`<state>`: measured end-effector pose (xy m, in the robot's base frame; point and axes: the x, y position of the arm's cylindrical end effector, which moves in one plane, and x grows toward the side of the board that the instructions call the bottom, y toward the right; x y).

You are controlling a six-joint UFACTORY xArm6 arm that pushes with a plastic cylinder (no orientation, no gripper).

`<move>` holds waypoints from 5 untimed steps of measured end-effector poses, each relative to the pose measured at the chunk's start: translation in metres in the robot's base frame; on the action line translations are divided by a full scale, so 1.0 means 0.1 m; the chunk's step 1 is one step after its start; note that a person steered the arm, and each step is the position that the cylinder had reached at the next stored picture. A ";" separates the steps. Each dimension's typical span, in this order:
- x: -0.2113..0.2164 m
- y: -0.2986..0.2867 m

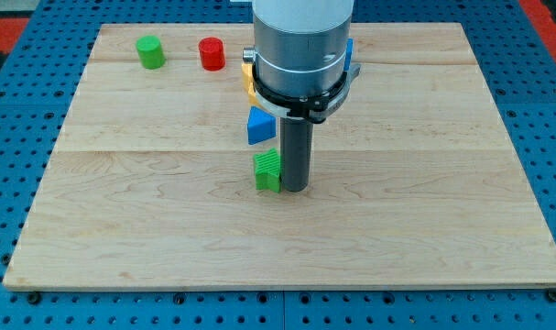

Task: Move the green star closer to the blue triangle

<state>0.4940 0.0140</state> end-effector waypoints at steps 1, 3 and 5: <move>0.00 -0.13; 0.04 -0.23; 0.49 -0.40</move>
<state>0.5434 -0.0259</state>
